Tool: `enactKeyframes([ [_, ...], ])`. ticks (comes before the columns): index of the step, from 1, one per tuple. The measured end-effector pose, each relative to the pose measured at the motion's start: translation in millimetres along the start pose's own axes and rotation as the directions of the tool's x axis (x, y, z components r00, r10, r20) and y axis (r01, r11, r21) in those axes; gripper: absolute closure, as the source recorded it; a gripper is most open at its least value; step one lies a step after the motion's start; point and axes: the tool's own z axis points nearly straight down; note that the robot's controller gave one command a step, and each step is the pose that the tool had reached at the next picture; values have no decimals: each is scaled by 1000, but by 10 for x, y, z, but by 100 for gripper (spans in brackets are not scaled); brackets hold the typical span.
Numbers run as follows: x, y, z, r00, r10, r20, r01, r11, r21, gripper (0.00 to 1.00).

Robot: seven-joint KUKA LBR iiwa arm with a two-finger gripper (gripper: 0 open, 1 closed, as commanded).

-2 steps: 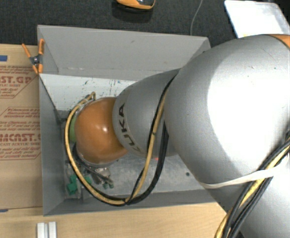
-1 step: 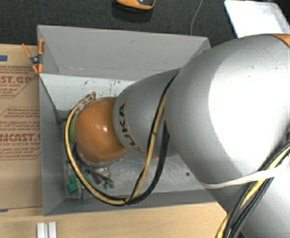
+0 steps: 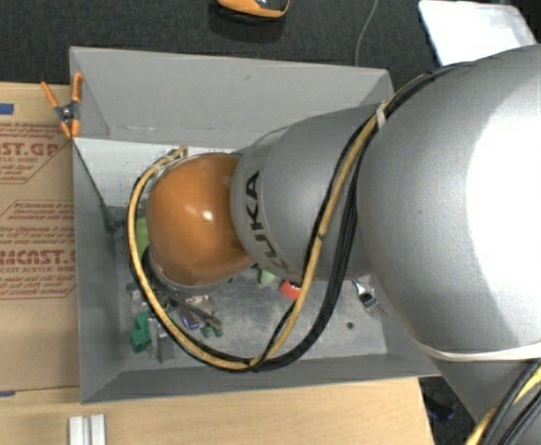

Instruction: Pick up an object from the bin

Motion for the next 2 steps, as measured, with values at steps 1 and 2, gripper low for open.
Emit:
enactKeyframes([
  [1, 22, 1, -379, 1000, -1, -8, 1, 1000, 2, 100],
  [2, 11, 10, -858, 1000, -1, -6, 1, 1000, 1, 100],
])
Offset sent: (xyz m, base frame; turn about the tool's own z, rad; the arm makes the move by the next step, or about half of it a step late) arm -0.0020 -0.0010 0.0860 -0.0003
